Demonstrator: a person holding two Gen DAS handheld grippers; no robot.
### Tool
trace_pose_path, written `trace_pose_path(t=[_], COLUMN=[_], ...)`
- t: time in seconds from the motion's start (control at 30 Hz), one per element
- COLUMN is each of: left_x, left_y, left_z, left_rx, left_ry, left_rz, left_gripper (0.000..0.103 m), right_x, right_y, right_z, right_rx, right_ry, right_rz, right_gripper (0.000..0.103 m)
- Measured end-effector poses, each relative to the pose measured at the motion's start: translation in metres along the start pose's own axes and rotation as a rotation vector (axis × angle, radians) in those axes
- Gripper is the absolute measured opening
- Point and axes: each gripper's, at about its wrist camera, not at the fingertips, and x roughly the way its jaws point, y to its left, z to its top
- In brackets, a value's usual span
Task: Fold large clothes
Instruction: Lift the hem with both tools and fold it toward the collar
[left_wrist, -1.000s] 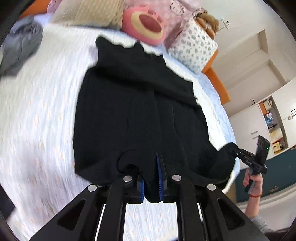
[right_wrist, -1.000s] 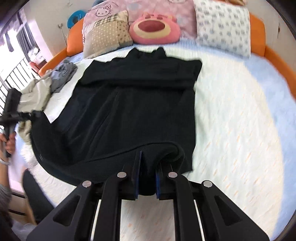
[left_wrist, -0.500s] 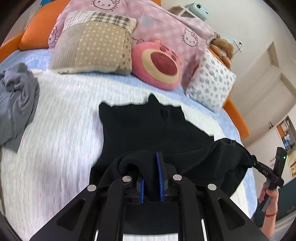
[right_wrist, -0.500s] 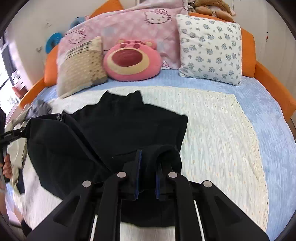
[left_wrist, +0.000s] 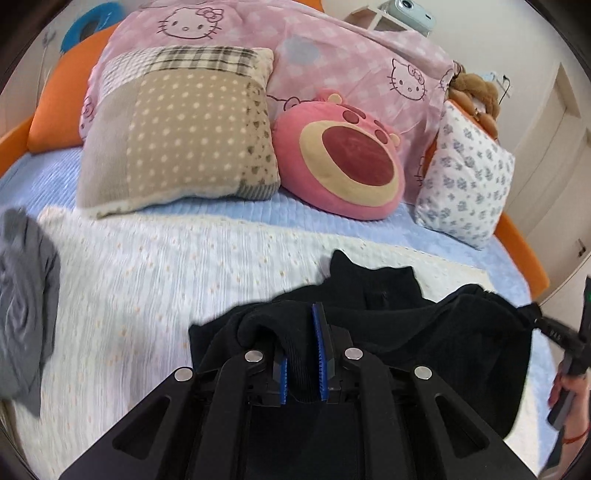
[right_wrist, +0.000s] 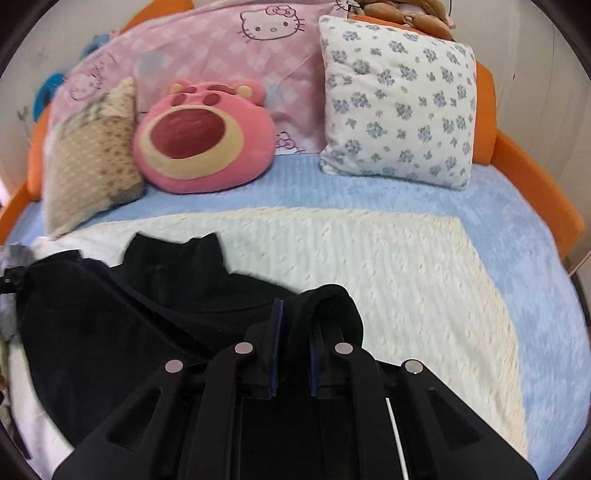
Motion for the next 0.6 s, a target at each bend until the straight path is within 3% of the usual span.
trace_pose_path(t=[0.17, 0.33, 0.6], left_x=[0.054, 0.078, 0.12], left_y=[0.019, 0.024, 0.037], left_z=[0.005, 0.011, 0.011], left_rx=[-0.07, -0.074, -0.052], left_ry=[0.064, 0.05, 0.116], left_rz=[0.037, 0.085, 0.141], left_gripper=[0.016, 0.016, 0.017], right_x=[0.057, 0.092, 0.145], right_y=[0.009, 0.015, 0.025], right_z=[0.013, 0.025, 0.03], right_rx=[0.029, 0.049, 0.032], right_ry=[0.037, 0.028, 0.065], right_rz=[-0.027, -0.049, -0.09], right_gripper=[0.011, 0.011, 0.011])
